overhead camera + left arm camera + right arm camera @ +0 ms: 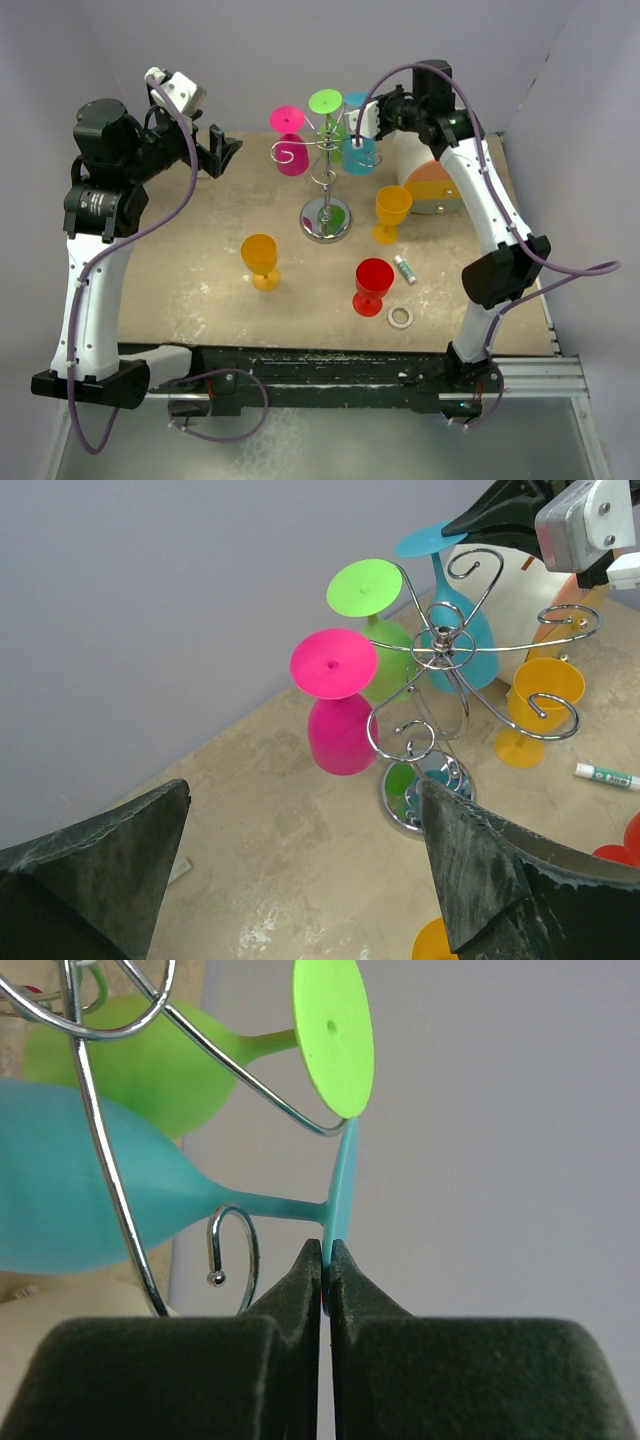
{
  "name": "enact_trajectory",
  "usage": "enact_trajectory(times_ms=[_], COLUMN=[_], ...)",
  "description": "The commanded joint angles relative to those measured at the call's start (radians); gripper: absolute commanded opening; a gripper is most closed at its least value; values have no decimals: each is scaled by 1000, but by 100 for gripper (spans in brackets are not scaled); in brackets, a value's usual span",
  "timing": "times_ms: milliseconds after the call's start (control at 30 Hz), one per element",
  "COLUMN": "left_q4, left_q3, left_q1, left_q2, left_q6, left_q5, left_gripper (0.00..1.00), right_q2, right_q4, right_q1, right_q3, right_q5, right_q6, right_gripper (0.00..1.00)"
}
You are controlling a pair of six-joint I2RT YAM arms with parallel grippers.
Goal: Place the wine glass upside down on the wine glass rack
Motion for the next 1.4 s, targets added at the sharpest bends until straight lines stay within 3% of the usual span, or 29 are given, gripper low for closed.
enact_trajectory(times_ms=[0, 1367], left_q4=[56, 57], left_q3=[-3, -37], left_q1=[11, 14], left_q2=[-23, -48], left_q6=[16, 27], left_q5=[0, -3], left_gripper=[99, 99], right_q2=[-43, -115], right_q4=[-23, -129], right_q1=[7, 16], right_q3=[40, 9], right_q5=[-37, -89], right_q6=[-29, -110], right_gripper=[0, 0])
